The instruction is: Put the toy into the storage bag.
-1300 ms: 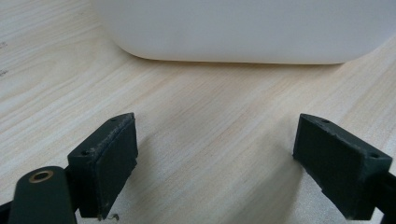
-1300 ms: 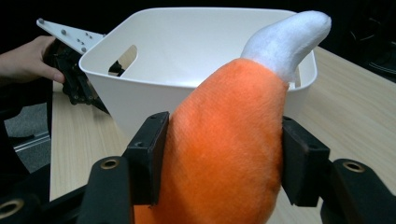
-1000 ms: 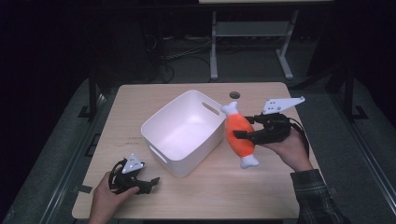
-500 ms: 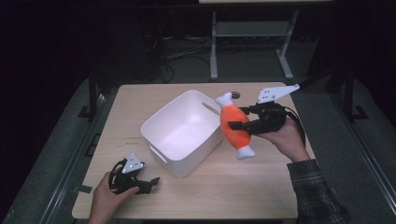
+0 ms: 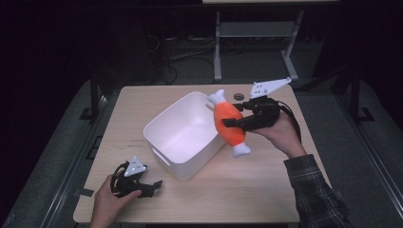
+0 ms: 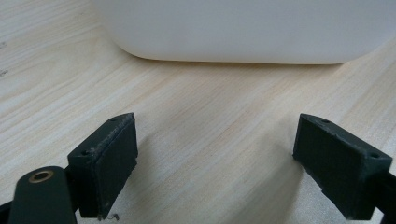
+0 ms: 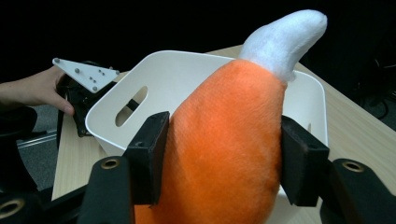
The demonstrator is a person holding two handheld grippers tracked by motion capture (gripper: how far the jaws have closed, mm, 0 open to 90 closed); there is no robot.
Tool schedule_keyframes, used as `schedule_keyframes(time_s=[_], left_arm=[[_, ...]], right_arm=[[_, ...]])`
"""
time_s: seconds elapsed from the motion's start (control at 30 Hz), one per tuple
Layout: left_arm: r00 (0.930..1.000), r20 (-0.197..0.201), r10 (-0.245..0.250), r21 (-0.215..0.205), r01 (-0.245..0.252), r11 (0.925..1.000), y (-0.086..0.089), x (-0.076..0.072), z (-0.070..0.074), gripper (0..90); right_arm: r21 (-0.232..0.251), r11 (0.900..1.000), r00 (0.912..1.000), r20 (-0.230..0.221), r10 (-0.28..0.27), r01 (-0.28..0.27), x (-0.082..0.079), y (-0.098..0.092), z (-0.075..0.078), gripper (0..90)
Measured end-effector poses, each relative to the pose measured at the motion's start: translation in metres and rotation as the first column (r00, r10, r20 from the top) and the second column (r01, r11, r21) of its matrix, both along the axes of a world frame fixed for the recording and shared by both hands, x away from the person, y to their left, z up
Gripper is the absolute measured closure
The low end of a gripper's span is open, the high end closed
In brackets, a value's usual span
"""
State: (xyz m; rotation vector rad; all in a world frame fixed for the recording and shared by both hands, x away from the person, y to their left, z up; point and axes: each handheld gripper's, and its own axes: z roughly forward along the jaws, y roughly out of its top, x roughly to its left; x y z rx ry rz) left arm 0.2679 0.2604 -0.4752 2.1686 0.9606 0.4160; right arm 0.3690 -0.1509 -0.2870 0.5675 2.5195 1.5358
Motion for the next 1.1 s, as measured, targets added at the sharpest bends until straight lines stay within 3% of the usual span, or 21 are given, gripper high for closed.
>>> schedule_keyframes(time_s=[0.37, 1.1], left_arm=[[1.0000, 0.000, 0.000, 0.000, 0.000, 1.0000, 0.000, 0.000, 0.000, 12.9], [1.0000, 0.000, 0.000, 0.000, 0.000, 1.0000, 0.000, 0.000, 0.000, 12.9]], right_arm=[[-0.015, 0.999, 0.9988, 0.025, 0.043, -0.042, 0.008, 0.026, 0.007, 41.2], [-0.043, 0.993, 0.9929, 0.034, 0.114, -0.113, 0.020, 0.072, 0.011, 41.0]])
